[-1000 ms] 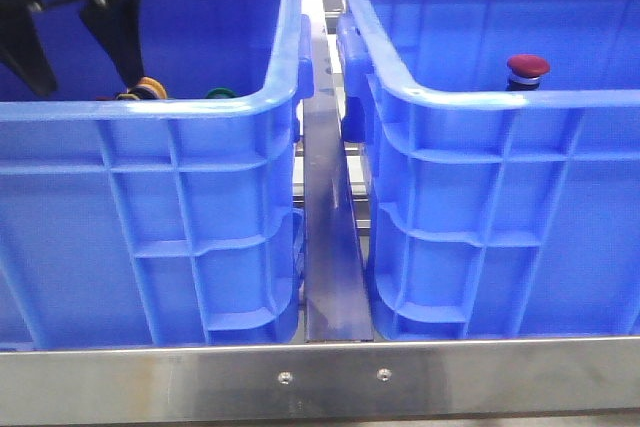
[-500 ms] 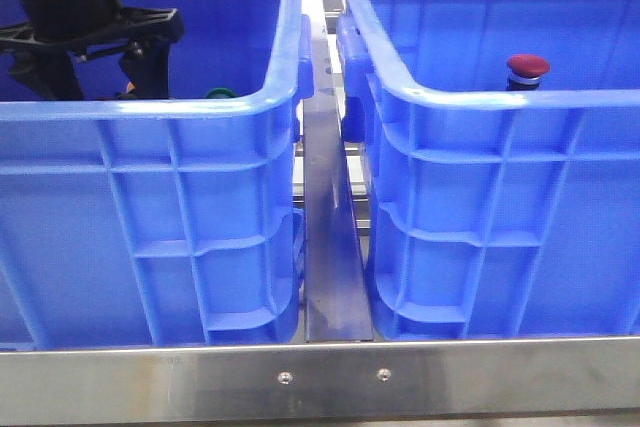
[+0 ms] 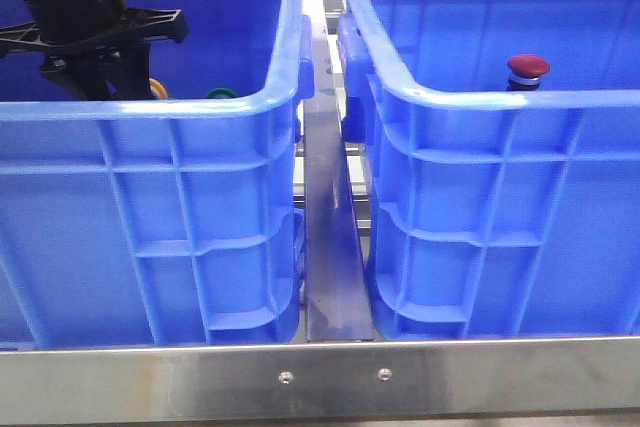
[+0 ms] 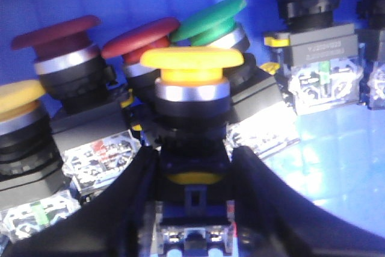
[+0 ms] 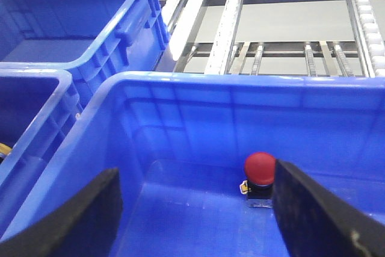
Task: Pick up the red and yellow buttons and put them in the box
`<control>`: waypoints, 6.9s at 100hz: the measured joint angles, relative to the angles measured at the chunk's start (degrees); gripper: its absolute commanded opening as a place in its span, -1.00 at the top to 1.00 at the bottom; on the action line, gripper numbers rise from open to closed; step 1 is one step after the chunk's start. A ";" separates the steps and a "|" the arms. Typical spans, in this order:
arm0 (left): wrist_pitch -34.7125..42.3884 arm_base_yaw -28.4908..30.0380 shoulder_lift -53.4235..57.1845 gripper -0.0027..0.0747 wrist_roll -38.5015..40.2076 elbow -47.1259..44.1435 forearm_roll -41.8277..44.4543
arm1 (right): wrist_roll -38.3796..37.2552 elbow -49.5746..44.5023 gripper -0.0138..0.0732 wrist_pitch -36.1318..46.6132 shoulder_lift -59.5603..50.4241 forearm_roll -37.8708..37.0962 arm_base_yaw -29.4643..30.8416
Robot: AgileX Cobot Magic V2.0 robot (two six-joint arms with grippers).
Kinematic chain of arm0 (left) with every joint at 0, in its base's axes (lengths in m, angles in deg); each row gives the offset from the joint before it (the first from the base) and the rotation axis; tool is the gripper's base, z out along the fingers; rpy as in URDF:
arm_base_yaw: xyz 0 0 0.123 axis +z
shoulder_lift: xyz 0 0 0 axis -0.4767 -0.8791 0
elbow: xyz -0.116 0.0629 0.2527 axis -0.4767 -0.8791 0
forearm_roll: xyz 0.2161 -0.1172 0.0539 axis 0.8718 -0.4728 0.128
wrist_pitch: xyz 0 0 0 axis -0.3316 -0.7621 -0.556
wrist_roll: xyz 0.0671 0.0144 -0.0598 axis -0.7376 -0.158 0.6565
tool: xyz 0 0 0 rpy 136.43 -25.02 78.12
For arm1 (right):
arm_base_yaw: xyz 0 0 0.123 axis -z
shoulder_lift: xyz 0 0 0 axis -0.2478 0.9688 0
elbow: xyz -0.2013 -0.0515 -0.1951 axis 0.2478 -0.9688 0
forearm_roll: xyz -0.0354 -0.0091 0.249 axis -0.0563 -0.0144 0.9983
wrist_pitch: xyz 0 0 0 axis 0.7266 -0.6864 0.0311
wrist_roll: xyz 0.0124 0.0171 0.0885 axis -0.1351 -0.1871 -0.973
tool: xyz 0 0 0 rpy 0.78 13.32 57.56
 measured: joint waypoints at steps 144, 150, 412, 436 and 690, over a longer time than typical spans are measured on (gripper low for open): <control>9.95 -29.37 31.15 0.91 -19.11 -20.88 -10.84 | -11.34 6.86 -0.80 -29.49 2.45 7.86 0.00; 10.03 -29.37 31.06 0.91 -19.14 -20.88 -10.84 | -13.93 8.02 -0.80 -33.13 4.87 7.86 0.00; 10.18 -29.37 31.06 -0.10 -19.56 -21.08 -13.54 | -10.05 17.17 0.19 -0.33 34.59 -14.68 15.36; 10.18 -29.37 31.06 -0.10 -19.56 -21.08 -13.82 | -10.05 19.39 0.19 2.81 41.14 -14.49 14.98; 28.19 14.06 102.41 0.98 -13.62 -64.76 -3.79 | -10.05 -24.07 0.84 -15.97 -51.61 -15.45 14.98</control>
